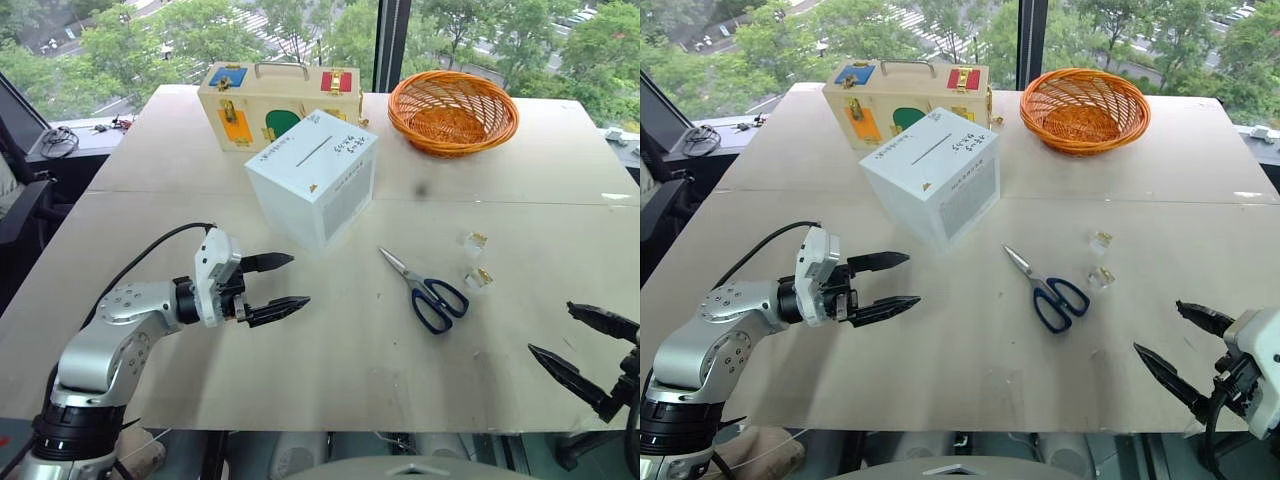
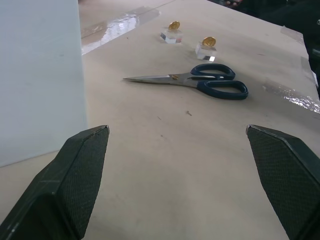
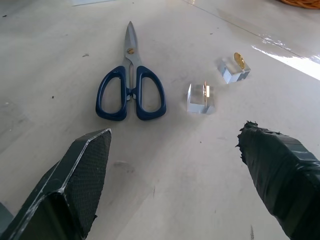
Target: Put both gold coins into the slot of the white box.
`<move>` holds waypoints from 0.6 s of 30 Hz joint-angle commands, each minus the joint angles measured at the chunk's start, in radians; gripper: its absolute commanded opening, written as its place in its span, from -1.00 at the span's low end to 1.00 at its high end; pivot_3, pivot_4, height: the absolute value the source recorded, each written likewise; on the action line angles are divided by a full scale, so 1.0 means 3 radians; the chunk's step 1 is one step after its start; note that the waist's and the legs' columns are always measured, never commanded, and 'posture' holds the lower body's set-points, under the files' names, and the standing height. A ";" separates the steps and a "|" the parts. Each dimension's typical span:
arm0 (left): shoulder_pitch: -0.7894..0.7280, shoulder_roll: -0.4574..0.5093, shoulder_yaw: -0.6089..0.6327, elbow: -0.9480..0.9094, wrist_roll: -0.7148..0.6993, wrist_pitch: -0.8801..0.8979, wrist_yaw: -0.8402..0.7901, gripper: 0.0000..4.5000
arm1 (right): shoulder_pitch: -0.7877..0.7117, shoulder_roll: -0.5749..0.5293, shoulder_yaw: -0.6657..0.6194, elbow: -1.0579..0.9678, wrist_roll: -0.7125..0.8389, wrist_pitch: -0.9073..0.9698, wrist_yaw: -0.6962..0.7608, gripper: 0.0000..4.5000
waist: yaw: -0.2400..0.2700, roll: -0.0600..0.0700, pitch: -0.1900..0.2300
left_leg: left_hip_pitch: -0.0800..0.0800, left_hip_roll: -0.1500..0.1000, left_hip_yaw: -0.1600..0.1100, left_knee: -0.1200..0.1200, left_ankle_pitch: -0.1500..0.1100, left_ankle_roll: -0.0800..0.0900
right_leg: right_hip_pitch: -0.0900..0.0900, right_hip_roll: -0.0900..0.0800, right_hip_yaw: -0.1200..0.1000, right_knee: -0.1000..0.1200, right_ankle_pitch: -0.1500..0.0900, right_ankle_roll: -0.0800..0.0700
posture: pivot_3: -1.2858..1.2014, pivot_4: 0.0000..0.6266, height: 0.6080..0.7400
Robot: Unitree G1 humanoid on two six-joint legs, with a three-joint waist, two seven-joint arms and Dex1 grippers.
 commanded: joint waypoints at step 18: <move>-0.0457 -0.0018 -0.0242 -0.0485 -0.0425 0.0195 -0.0290 1.00 | -0.2353 -0.0327 0.2384 0.0173 0.0193 0.1658 -0.1489 0.96 | -0.0010 -0.0006 0.0006 | -0.0004 -0.0004 0.0001 0.0010 -0.0001 0.0005 | 0.0002 0.0028 0.0003 -0.0003 0.0004 -0.0006 | 0.03 -0.52 1.00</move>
